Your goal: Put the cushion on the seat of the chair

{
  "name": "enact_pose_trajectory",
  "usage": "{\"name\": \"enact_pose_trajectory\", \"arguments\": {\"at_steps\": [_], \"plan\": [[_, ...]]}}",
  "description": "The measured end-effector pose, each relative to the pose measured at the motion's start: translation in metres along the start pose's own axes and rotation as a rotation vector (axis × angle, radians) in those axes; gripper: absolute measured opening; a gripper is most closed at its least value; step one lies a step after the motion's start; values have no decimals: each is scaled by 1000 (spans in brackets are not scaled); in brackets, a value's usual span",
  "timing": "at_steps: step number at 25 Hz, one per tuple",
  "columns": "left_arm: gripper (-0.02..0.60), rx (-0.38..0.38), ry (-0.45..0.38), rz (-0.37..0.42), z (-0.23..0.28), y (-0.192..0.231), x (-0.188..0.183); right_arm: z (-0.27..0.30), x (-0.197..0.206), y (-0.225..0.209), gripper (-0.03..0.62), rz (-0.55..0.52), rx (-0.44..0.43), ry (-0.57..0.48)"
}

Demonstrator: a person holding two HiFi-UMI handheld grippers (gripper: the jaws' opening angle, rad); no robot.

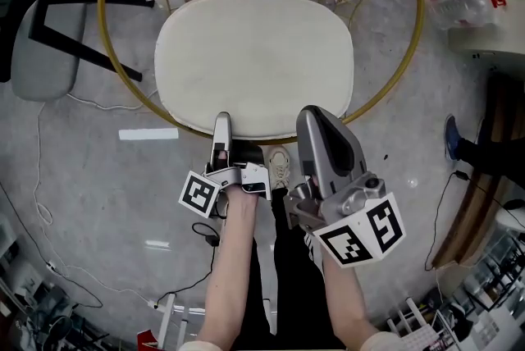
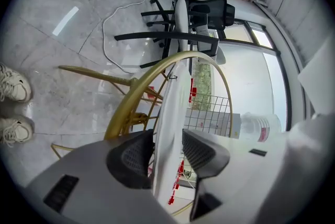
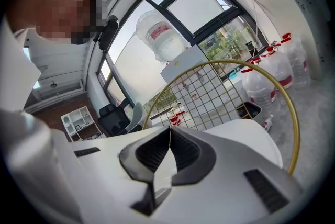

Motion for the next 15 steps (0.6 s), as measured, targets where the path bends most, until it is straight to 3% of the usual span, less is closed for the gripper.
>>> {"name": "enact_pose_trajectory", "arguments": {"at_steps": [15], "plan": [[167,-95,-33,3,-52,17,-4,-13,14,5,17,12,8,52]]}}
Point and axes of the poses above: the fingertips, and each gripper's own axes: z forward along the fingers, y to its left, x out of its underside, the point moved 1 cm from there along -z, backward along the fingers, and after that the axes turned 11 degrees about z, right-handed, at the moved point
